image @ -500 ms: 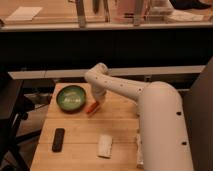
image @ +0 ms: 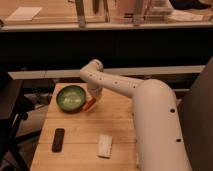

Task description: Place the pepper in the ceramic bowl

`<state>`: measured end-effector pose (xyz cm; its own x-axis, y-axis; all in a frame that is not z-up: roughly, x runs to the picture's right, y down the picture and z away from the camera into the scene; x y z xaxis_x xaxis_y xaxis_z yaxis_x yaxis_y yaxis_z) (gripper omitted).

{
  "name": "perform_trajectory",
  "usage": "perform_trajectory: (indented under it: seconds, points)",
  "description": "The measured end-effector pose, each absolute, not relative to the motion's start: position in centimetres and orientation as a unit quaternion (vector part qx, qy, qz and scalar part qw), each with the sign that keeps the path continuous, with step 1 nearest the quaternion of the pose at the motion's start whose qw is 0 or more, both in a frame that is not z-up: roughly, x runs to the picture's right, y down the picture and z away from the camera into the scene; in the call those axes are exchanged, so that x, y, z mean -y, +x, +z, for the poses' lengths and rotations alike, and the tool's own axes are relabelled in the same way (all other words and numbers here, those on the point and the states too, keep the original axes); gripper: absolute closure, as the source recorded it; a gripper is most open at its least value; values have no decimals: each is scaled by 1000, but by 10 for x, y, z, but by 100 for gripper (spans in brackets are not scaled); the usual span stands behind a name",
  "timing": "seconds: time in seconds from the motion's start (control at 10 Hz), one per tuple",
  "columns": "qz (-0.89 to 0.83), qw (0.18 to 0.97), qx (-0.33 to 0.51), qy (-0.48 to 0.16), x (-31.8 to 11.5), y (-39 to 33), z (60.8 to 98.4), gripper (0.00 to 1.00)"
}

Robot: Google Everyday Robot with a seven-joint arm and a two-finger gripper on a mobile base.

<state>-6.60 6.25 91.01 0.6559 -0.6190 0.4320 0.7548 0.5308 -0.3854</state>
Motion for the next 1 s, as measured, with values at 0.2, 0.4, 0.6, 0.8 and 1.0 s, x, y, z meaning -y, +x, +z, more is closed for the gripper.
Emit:
perform_trajectory:
  seconds: [0.2, 0.4, 0.6, 0.8, 1.0]
  points:
    - [-399, 868, 120, -271, -56, -76, 910, 99]
    - [-398, 870, 114, -268, -51, -76, 908, 99]
    - [-400, 871, 112, -263, -50, -79, 908, 99]
    - [-398, 874, 110, -257, -49, -81, 907, 99]
    - [-398, 875, 107, -253, -46, -86, 907, 99]
